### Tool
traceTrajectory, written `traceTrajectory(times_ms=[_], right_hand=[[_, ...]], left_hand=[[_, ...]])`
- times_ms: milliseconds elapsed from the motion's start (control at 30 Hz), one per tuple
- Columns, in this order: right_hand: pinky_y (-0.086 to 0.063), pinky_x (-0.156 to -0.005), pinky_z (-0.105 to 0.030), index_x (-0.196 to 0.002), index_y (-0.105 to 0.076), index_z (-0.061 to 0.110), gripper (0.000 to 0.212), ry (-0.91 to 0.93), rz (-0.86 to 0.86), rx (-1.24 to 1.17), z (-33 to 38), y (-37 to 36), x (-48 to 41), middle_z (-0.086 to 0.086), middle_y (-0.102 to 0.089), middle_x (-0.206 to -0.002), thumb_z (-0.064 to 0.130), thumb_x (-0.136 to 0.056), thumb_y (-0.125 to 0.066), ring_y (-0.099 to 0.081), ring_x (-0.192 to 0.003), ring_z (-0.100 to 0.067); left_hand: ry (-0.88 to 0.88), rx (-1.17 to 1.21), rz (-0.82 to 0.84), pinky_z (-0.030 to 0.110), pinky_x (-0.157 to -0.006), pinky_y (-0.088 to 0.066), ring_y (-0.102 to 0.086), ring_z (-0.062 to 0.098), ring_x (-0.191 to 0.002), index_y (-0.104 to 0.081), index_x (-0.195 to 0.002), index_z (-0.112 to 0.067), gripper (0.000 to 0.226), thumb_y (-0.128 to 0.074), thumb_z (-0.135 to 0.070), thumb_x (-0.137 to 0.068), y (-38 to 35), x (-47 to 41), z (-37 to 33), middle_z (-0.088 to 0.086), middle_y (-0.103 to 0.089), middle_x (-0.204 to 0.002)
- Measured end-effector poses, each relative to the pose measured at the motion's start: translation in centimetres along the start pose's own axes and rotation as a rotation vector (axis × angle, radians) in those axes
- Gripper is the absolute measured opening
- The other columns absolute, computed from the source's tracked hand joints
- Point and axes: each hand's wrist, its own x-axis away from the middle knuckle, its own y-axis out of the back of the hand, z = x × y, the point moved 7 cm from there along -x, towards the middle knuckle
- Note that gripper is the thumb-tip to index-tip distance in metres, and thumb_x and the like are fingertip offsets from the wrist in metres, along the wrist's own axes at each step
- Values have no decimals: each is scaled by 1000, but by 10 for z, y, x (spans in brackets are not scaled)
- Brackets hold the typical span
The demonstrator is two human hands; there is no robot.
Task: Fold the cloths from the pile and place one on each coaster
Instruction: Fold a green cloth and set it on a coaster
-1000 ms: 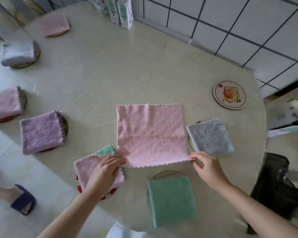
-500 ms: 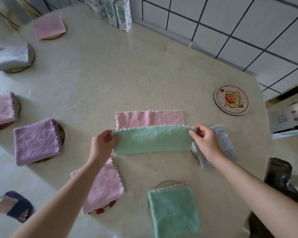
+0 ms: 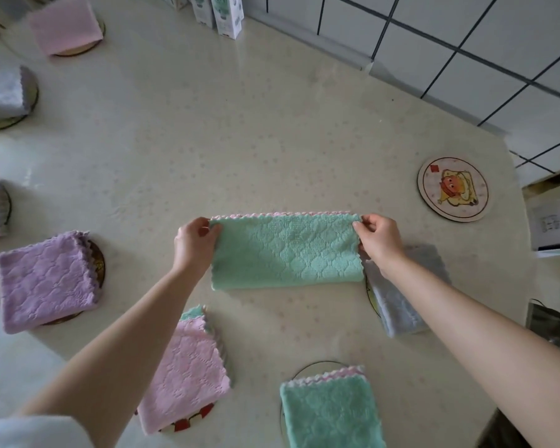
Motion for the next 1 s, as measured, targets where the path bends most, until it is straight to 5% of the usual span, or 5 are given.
traceTrajectory(times_ms=[367, 633, 767, 867, 1000], right_hand=[[-42, -62, -29, -81, -61, 12, 20, 15, -38, 155, 8, -1, -11, 3, -57, -67, 30, -89, -61, -56, -69, -20], [-42, -68, -28, -94, -61, 6, 18, 120, -141, 284, 27, 8, -1, -7, -65, -87, 22, -90, -58, -60, -82, -22], [-50, -85, -35, -118, -53, 5, 29, 500, -125, 526, 44, 3, 45, -10, -58, -114, 12, -90, -53, -55, -104, -25], [-45, -99, -38, -126, -52, 1, 39, 784, -23, 647, 45, -19, 89, -14, -58, -123, 4, -86, -53, -52, -116, -28], [-39, -107, -43, -132, -51, 3, 45, 932, 148, 808, 25, -58, 125, -13, -55, -133, 0, -87, -42, -47, -127, -29]], left_hand=[[22, -91, -32, 30, -72, -45, -57, 23, -81, -65, -104, -11, 26, -55, -32, -92, -3, -6, -7, 2, -61, -90], [97, -136, -122, 39, -71, -56, -65, 26, -78, -59, -93, -19, 18, -51, -34, -92, 14, -2, -5, 4, -68, -92], [-345, -352, -173, 33, -83, -44, -51, 21, -101, -58, -109, -12, 20, -53, -18, -90, 7, 47, -33, 3, -61, -107], [-624, -433, 9, 42, -104, -41, -47, 22, -121, -55, -123, -9, 35, -54, -15, -88, -28, 97, -39, 5, -57, -125], [-809, -592, 235, 42, -118, -17, -19, 23, -145, -38, -143, -12, 54, -52, -20, -91, -75, 147, -23, 3, -34, -152]])
